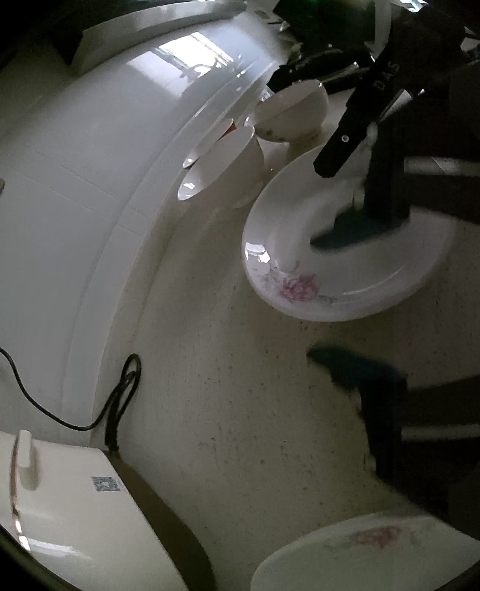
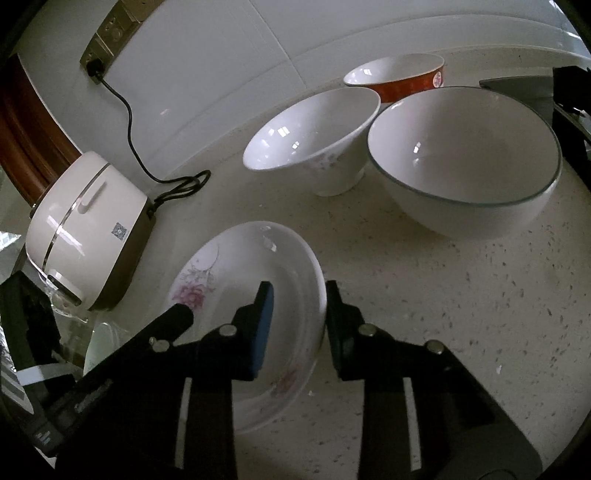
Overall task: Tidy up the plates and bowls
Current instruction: 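Pinch the plate rim between the fingers of both tools, then carry the pinched plate with both tools over the plate stack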
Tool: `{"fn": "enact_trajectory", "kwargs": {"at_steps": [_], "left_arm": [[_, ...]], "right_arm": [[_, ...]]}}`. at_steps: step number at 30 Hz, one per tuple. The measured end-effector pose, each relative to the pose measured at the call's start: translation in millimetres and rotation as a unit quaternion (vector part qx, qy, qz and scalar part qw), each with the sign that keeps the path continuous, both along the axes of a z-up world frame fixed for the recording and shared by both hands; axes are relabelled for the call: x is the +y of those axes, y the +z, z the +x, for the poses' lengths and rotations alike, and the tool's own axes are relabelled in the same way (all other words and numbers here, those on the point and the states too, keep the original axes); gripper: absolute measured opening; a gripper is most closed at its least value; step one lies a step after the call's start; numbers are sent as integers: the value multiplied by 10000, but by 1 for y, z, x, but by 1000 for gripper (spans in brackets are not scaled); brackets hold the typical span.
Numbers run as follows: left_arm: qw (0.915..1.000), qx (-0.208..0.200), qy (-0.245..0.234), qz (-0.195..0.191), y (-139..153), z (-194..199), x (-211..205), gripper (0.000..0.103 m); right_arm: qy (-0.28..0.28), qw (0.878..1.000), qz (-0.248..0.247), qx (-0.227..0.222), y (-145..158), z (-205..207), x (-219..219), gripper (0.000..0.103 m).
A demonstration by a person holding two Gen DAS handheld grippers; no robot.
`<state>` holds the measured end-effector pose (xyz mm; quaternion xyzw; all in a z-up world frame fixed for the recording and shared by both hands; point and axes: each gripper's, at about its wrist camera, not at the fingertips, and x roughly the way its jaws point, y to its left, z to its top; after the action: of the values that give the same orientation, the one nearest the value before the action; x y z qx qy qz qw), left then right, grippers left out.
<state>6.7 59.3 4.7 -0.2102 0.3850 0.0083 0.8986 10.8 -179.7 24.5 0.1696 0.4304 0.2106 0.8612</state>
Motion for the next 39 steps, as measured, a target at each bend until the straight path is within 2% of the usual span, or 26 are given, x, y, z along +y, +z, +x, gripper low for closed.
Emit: {"fn": "enact_trajectory", "kwargs": {"at_steps": [2, 3, 9, 12, 21, 25, 39], "left_arm": [[9999, 42, -11, -105, -2, 1, 3, 21], [9999, 42, 4, -115, -3, 1, 4, 19], [9999, 93, -12, 73, -1, 3, -1, 18], [10000, 82, -6, -7, -2, 3, 2, 17], [10000, 73, 47, -7, -1, 1, 3, 17], [9999, 39, -23, -128, -2, -1, 5, 17], [9994, -332, -36, -45, 9, -15, 1, 17]], "right_arm": [[6, 10000, -1, -3, -1, 0, 0, 31], [8, 10000, -3, 0, -1, 0, 0, 30], [3, 10000, 4, -2, -3, -1, -3, 30], [-4, 9999, -147, -12, -3, -1, -3, 24], [151, 9995, -277, -47, -4, -3, 1, 23], [111, 9996, -202, -152, -2, -7, -2, 23], [76, 9994, -163, -287, 2, -13, -8, 22]]}}
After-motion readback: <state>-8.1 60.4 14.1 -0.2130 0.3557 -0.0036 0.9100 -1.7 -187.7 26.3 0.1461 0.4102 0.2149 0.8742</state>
